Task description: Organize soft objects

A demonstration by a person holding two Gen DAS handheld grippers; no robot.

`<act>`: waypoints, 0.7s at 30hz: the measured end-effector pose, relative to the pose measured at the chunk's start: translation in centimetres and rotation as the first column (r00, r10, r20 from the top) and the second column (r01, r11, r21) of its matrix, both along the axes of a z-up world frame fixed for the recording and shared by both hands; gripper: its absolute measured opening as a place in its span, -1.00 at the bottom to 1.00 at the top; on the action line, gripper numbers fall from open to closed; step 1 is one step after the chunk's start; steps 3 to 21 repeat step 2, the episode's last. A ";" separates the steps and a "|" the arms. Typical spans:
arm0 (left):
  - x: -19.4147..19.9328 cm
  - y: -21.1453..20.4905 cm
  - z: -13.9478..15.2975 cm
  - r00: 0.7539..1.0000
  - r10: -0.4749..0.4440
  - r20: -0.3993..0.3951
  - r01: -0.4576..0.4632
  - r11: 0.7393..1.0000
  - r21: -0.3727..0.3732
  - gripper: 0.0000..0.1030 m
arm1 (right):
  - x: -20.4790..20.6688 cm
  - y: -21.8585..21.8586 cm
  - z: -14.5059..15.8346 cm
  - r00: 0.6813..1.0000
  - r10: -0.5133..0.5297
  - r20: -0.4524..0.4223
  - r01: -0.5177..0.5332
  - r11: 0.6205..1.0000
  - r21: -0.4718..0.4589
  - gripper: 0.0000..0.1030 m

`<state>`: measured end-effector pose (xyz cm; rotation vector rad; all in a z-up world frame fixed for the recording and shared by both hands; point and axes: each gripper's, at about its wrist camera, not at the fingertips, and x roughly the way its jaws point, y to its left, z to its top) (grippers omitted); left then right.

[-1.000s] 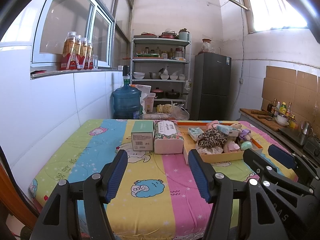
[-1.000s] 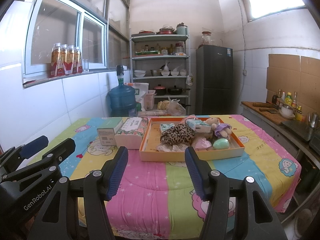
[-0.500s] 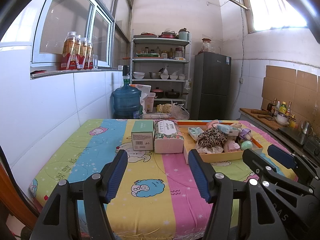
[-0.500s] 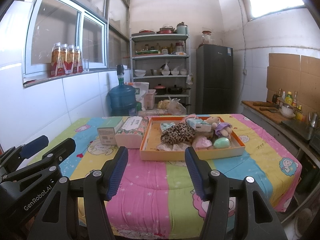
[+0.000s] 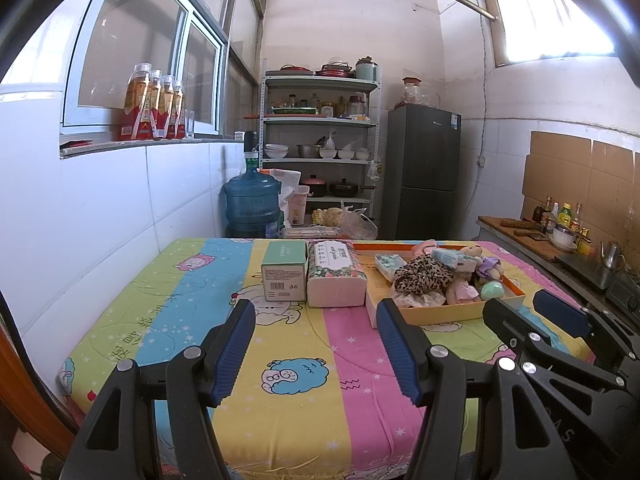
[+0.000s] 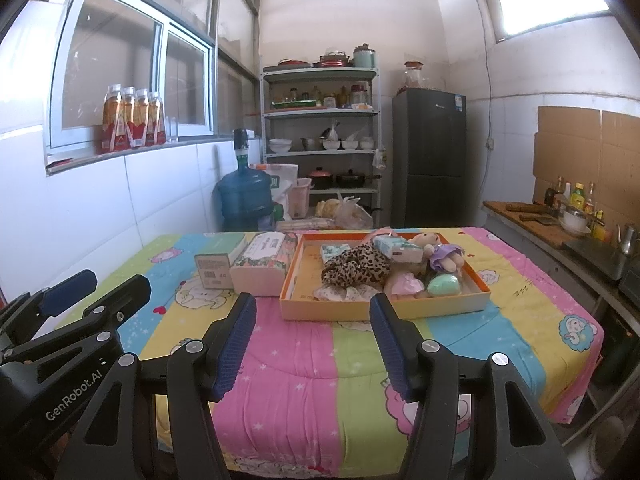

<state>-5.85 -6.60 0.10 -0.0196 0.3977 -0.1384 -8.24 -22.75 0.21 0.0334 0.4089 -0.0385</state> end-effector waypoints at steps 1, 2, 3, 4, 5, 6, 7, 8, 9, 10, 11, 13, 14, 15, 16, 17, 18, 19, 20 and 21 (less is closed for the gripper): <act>0.0 0.1 0.0 1.000 -0.001 0.001 0.001 1.000 -0.002 0.22 | 0.0 0.0 0.0 1.000 0.000 0.000 0.000 1.000 0.000 0.18; 0.0 0.1 -0.1 1.000 -0.003 0.002 0.003 1.000 -0.003 0.22 | -0.1 0.1 0.0 1.000 0.001 0.000 -0.001 1.000 0.000 0.19; 0.0 0.1 -0.1 1.000 -0.003 0.002 0.003 1.000 -0.003 0.22 | -0.1 0.1 0.0 1.000 0.001 0.000 -0.001 1.000 0.000 0.19; 0.0 0.1 -0.1 1.000 -0.003 0.002 0.003 1.000 -0.003 0.22 | -0.1 0.1 0.0 1.000 0.001 0.000 -0.001 1.000 0.000 0.19; 0.0 0.1 -0.1 1.000 -0.003 0.002 0.003 1.000 -0.003 0.22 | -0.1 0.1 0.0 1.000 0.001 0.000 -0.001 1.000 0.000 0.19; 0.0 0.1 -0.1 1.000 -0.003 0.002 0.003 1.000 -0.003 0.22 | -0.1 0.1 0.0 1.000 0.001 0.000 -0.001 1.000 0.000 0.19; 0.0 0.1 -0.1 1.000 -0.003 0.002 0.003 1.000 -0.003 0.22 | -0.1 0.1 0.0 1.000 0.001 0.000 -0.001 1.000 0.000 0.19; 0.0 0.1 -0.1 1.000 -0.003 0.002 0.003 1.000 -0.003 0.22 | -0.1 0.1 0.0 1.000 0.001 0.000 -0.001 1.000 0.000 0.19; 0.0 0.1 -0.1 1.000 -0.003 0.002 0.003 1.000 -0.003 0.22 | -0.1 0.1 0.0 1.000 0.001 0.000 -0.001 1.000 0.000 0.19; 0.0 0.1 -0.1 1.000 -0.003 0.002 0.003 1.000 -0.003 0.22 | -0.1 0.1 0.0 1.000 0.001 0.000 -0.001 1.000 0.000 0.19; 0.0 0.1 -0.1 1.000 -0.003 0.002 0.003 1.000 -0.003 0.22 | -0.1 0.1 0.0 1.000 0.001 0.000 -0.001 1.000 0.000 0.19; 0.0 0.1 -0.1 1.000 -0.003 0.002 0.003 1.000 -0.003 0.22 | -0.1 0.1 0.0 1.000 0.001 0.000 -0.001 1.000 0.000 0.19; 0.0 0.1 -0.1 1.000 -0.003 0.002 0.003 1.000 -0.003 0.22 | -0.1 0.1 0.0 1.000 0.001 0.000 -0.001 1.000 0.000 0.19; 0.0 0.1 -0.1 1.000 -0.003 0.002 0.003 1.000 -0.003 0.22 | -0.1 0.1 0.0 1.000 0.001 0.000 -0.001 1.000 0.000 0.19; 0.0 0.1 -0.1 1.000 -0.003 0.002 0.003 1.000 -0.003 0.22 | -0.1 0.1 0.0 1.000 0.001 0.000 -0.001 1.000 0.000 0.19; 0.0 0.1 -0.1 1.000 -0.003 0.002 0.003 1.000 -0.003 0.22 | -0.1 0.1 0.0 1.000 0.001 0.000 -0.001 1.000 0.000 0.19; 0.0 0.1 -0.1 1.000 -0.003 0.002 0.003 1.000 -0.003 0.22 | -0.1 0.1 0.0 1.000 0.001 0.000 -0.001 1.000 0.000 0.19; 0.0 0.1 -0.1 1.000 -0.003 0.002 0.003 1.000 -0.003 0.22 | -0.1 0.1 0.0 1.000 0.001 0.000 -0.001 1.000 0.000 0.19; 0.0 0.1 -0.1 1.000 -0.003 0.002 0.003 1.000 -0.003 0.22 | -0.1 0.1 0.0 1.000 0.001 0.000 -0.001 1.000 0.000 0.19; 0.0 0.1 -0.1 1.000 -0.003 0.002 0.003 1.000 -0.003 0.22 | -0.1 0.1 0.0 1.000 0.001 0.000 -0.001 1.000 0.000 0.19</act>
